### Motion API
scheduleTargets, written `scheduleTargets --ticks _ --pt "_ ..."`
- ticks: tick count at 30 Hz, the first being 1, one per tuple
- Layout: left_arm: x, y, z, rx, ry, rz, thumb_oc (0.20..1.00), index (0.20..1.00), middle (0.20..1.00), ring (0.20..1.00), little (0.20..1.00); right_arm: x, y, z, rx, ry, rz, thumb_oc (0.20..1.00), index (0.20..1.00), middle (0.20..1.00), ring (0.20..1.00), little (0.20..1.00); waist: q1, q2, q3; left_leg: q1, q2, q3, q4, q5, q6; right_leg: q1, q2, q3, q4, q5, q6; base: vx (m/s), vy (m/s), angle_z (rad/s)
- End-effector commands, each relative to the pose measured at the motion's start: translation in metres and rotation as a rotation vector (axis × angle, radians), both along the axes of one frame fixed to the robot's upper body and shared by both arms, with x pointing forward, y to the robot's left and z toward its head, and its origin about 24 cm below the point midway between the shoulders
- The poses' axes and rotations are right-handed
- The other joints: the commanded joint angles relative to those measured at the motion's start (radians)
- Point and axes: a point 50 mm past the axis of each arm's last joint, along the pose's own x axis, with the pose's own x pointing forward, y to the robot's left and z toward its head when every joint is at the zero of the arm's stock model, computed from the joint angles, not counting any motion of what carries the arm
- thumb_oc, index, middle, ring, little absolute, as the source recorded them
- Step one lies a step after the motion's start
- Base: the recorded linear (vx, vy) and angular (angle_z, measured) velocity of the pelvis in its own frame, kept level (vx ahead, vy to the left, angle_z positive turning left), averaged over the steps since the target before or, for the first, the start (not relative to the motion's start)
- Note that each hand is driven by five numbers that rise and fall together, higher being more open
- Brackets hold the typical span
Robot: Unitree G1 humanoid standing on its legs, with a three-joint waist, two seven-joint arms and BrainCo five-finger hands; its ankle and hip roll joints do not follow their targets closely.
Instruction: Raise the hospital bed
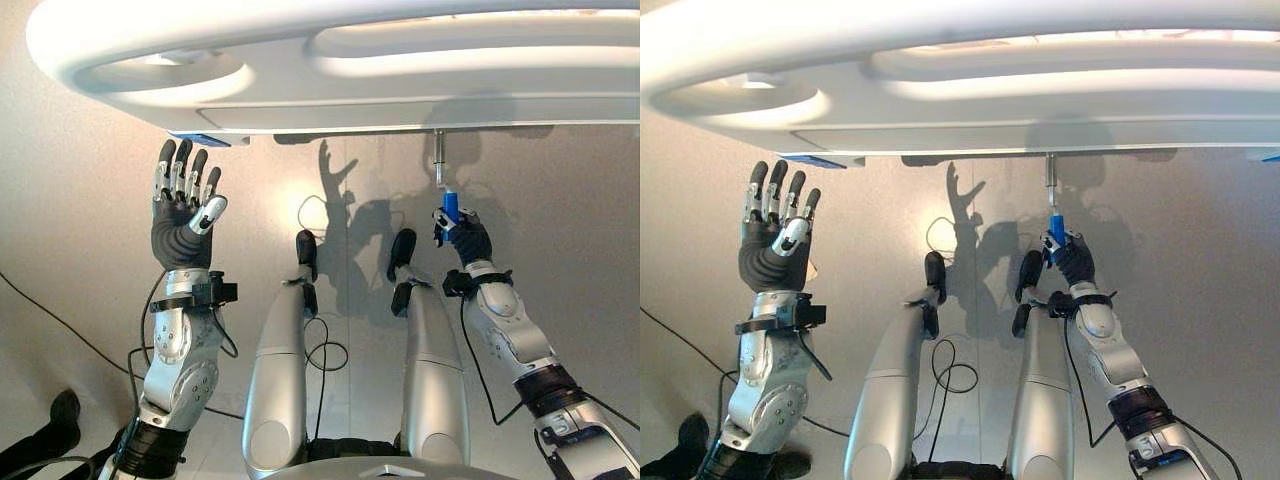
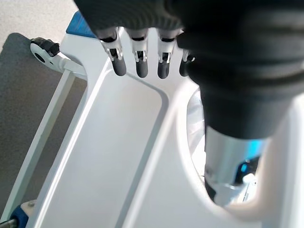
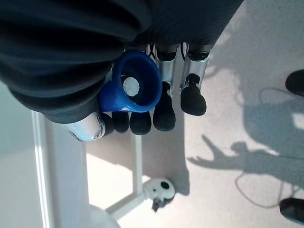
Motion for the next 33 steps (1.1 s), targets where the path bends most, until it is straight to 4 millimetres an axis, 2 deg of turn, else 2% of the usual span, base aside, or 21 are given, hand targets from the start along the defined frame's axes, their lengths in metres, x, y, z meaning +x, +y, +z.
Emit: scheduleTargets --ticks 1,3,4,5,6,8,9,10,11,12,18,19,21,22,24,25,26,28,29,30,33 --pt "-0.019 0.008 0.021 -0.011 -0.149 0.044 1.000 1.000 1.000 1.000 1.000 -0.006 -0.049 0.086 -0.009 -0.439 -0.219 0.200 0.200 0.200 0.200 0.200 -0.032 0.022 -0.030 -0.038 -0.017 -0.022 -0.130 0.143 -0.022 -0.022 0.002 -0.005 -0.005 0.076 0.048 0.02 -0.001 0.04" --pt "-0.020 0.008 0.021 -0.013 -0.148 0.048 1.000 1.000 1.000 1.000 1.000 -0.005 -0.056 0.084 -0.044 -0.424 -0.276 0.200 0.200 0.200 0.200 0.200 -0.032 0.022 -0.030 -0.026 -0.018 -0.030 -0.120 0.113 -0.030 -0.011 0.004 0.005 0.009 0.047 0.056 0.01 -0.001 0.02" --pt "-0.020 0.009 0.022 -0.012 -0.151 0.049 1.000 1.000 1.000 1.000 1.000 -0.004 -0.060 0.087 -0.071 -0.425 -0.306 0.200 0.200 0.200 0.200 0.200 -0.032 0.022 -0.030 -0.049 -0.016 -0.024 -0.125 0.142 -0.023 -0.034 0.004 -0.001 0.000 0.074 0.048 0.09 -0.012 -0.03" --pt "-0.021 0.008 0.021 -0.016 -0.147 0.046 1.000 1.000 1.000 1.000 1.000 -0.002 -0.066 0.088 -0.105 -0.419 -0.347 0.200 0.200 0.200 0.200 0.200 -0.032 0.022 -0.030 -0.035 -0.018 -0.031 -0.118 0.112 -0.031 -0.023 0.005 0.006 0.011 0.046 0.056 -0.05 -0.008 -0.08" --pt "-0.022 0.008 0.022 -0.015 -0.152 0.046 1.000 1.000 1.000 1.000 1.000 0.000 -0.068 0.090 -0.126 -0.420 -0.366 0.200 0.200 0.200 0.200 0.200 -0.030 0.024 -0.030 -0.058 -0.017 -0.025 -0.124 0.141 -0.024 -0.043 0.005 -0.001 0.001 0.073 0.048 0.01 -0.012 -0.07" --pt "-0.022 0.009 0.020 -0.011 -0.142 0.046 1.000 1.000 1.000 1.000 1.000 0.002 -0.076 0.090 -0.166 -0.397 -0.411 0.200 0.200 0.200 0.200 0.200 -0.027 0.025 -0.030 -0.042 -0.017 -0.033 -0.118 0.112 -0.031 -0.032 0.004 0.006 0.015 0.045 0.057 0.01 -0.007 -0.03" --pt "-0.023 0.009 0.021 -0.010 -0.147 0.046 1.000 1.000 1.000 1.000 1.000 0.005 -0.080 0.093 -0.207 -0.389 -0.429 0.200 0.200 0.200 0.200 0.200 -0.025 0.026 -0.030 -0.064 -0.016 -0.026 -0.125 0.141 -0.024 -0.053 0.004 -0.001 0.007 0.072 0.049 0.09 -0.015 -0.01" --pt "-0.023 0.009 0.020 -0.009 -0.139 0.043 1.000 1.000 1.000 1.000 1.000 0.007 -0.086 0.093 -0.242 -0.372 -0.462 0.200 0.200 0.200 0.200 0.200 -0.024 0.025 -0.030 -0.045 -0.019 -0.034 -0.120 0.113 -0.031 -0.038 0.005 0.006 0.019 0.044 0.057 -0.05 0.001 0.00" --pt "-0.023 0.009 0.021 -0.010 -0.146 0.043 1.000 1.000 1.000 1.000 1.000 0.007 -0.086 0.095 -0.242 -0.379 -0.462 0.200 0.200 0.200 0.200 0.200 -0.024 0.026 -0.030 -0.066 -0.017 -0.027 -0.126 0.142 -0.024 -0.056 0.004 -0.001 0.008 0.071 0.049 0.08 0.000 -0.01" --pt "-0.023 0.009 0.019 -0.006 -0.134 0.043 1.000 1.000 1.000 1.000 1.000 0.011 -0.096 0.097 -0.306 -0.346 -0.505 0.200 0.200 0.200 0.200 0.200 -0.020 0.024 -0.030 -0.051 -0.018 -0.034 -0.121 0.113 -0.031 -0.042 0.004 0.005 0.019 0.045 0.057 0.00 0.000 0.00" --pt "-0.023 0.008 0.019 -0.007 -0.137 0.022 1.000 1.000 1.000 1.000 1.000 0.022 -0.118 0.108 -0.412 -0.293 -0.592 0.200 0.200 0.200 0.200 0.200 -0.015 0.019 -0.030 -0.086 -0.017 -0.030 -0.125 0.140 -0.024 -0.078 0.006 -0.001 0.015 0.072 0.049 0.00 0.003 0.00" --pt "-0.023 0.006 0.017 -0.002 -0.126 0.013 1.000 1.000 1.000 1.000 1.000 0.025 -0.126 0.110 -0.440 -0.264 -0.610 0.200 0.200 0.200 0.200 0.200 -0.014 0.019 -0.030 -0.072 -0.018 -0.039 -0.120 0.110 -0.031 -0.068 0.006 0.006 0.027 0.044 0.057 0.00 0.000 0.00" --pt "-0.023 0.005 0.016 0.006 -0.124 0.003 1.000 1.000 1.000 1.000 1.000 0.029 -0.134 0.112 -0.465 -0.225 -0.636 0.200 0.200 0.200 0.200 0.200 -0.006 0.022 -0.030 -0.096 -0.018 -0.032 -0.124 0.139 -0.023 -0.092 0.006 -0.001 0.020 0.070 0.048 0.00 0.000 0.00" --pt "-0.023 0.005 0.015 0.005 -0.118 0.004 1.000 1.000 1.000 1.000 1.000 0.030 -0.134 0.111 -0.467 -0.220 -0.633 0.200 0.200 0.200 0.200 0.200 -0.008 0.022 -0.030 -0.077 -0.020 -0.039 -0.118 0.110 -0.030 -0.075 0.007 0.006 0.031 0.043 0.056 0.09 0.000 -0.01" --pt "-0.022 0.005 0.015 0.007 -0.117 -0.004 1.000 1.000 1.000 1.000 1.000 0.034 -0.141 0.114 -0.491 -0.184 -0.648 0.200 0.200 0.200 0.200 0.200 -0.003 0.024 -0.030 -0.104 -0.019 -0.034 -0.126 0.139 -0.024 -0.101 0.006 -0.002 0.022 0.071 0.048 0.00 0.000 0.00" --pt "-0.022 0.004 0.011 0.010 -0.098 -0.016 1.000 1.000 1.000 1.000 1.000 0.038 -0.151 0.111 -0.520 -0.115 -0.666 0.200 0.200 0.200 0.200 0.200 0.004 0.026 -0.030 -0.091 -0.022 -0.042 -0.119 0.109 -0.030 -0.091 0.006 0.004 0.035 0.043 0.056 -0.05 0.003 0.00" --pt "-0.021 0.004 0.013 0.008 -0.107 -0.014 1.000 1.000 1.000 1.000 1.000 0.039 -0.150 0.114 -0.518 -0.125 -0.665 0.200 0.200 0.200 0.200 0.200 0.003 0.027 -0.030 -0.113 -0.020 -0.034 -0.126 0.138 -0.023 -0.110 0.005 -0.003 0.024 0.071 0.047 0.00 0.000 0.00" --pt "-0.021 0.003 0.010 0.011 -0.095 -0.023 1.000 1.000 1.000 1.000 1.000 0.043 -0.157 0.113 -0.525 -0.074 -0.678 0.200 0.200 0.200 0.200 0.200 0.007 0.030 -0.030 -0.099 -0.021 -0.041 -0.116 0.107 -0.030 -0.098 0.006 0.003 0.040 0.042 0.055 0.01 -0.002 0.02" --pt "-0.021 0.002 0.011 0.011 -0.100 -0.031 1.000 1.000 1.000 1.000 1.000 0.045 -0.161 0.114 -0.527 -0.049 -0.691 0.200 0.200 0.200 0.200 0.200 0.011 0.033 -0.030 -0.129 -0.020 -0.035 -0.116 0.136 -0.023 -0.124 0.005 -0.006 0.035 0.067 0.046 0.08 -0.016 0.04" --pt "-0.019 0.000 0.008 0.013 -0.083 -0.042 1.000 1.000 1.000 1.000 1.000 0.046 -0.167 0.103 -0.529 0.033 -0.704 0.200 0.200 0.200 0.200 0.200 0.018 0.037 -0.030 -0.120 -0.024 -0.044 -0.099 0.105 -0.032 -0.116 0.007 0.002 0.062 0.033 0.052 0.00 0.000 0.00" --pt "-0.019 -0.003 0.009 0.012 -0.089 -0.056 1.000 1.000 1.000 1.000 1.000 0.049 -0.168 0.099 -0.525 0.079 -0.703 0.200 0.200 0.200 0.200 0.200 0.021 0.042 -0.030 -0.138 -0.025 -0.046 -0.078 0.098 -0.033 -0.129 0.004 0.000 0.082 0.024 0.051 0.03 -0.010 0.02"
